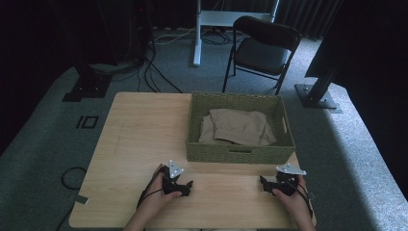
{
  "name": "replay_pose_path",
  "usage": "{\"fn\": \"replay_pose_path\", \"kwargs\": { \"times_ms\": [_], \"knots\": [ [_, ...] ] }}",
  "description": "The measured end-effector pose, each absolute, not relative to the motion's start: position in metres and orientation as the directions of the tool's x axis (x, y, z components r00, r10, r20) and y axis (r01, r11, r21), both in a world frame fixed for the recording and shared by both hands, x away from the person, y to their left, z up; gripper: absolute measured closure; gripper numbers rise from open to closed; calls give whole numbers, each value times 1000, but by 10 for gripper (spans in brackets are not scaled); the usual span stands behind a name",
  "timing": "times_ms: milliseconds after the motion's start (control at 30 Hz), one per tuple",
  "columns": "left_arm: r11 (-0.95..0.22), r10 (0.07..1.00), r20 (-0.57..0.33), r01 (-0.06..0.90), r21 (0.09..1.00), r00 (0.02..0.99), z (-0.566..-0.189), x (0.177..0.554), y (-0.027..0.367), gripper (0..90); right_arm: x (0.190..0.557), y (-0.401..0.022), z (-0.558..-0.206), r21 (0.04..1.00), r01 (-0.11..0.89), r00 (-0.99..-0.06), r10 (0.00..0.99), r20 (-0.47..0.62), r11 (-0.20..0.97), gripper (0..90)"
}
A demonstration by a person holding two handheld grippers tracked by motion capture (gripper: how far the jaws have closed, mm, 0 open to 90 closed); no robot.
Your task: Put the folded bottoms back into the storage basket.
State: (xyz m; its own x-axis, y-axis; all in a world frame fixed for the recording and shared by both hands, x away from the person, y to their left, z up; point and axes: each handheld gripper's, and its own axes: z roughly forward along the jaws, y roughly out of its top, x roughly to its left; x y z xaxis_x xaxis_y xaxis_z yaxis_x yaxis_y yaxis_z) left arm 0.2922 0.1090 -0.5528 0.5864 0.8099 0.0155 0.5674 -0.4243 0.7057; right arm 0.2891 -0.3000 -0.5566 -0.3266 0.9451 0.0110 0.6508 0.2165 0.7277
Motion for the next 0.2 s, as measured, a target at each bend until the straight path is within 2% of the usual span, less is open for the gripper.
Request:
{"fn": "replay_pose_path", "kwargs": {
  "times_ms": [200],
  "knots": [
    [-420, 814, 14, 572, 704, 581, -553, 293, 109, 109, 289, -300, -557, 726, 651, -331, 943, 10, 221, 124]
  ]
}}
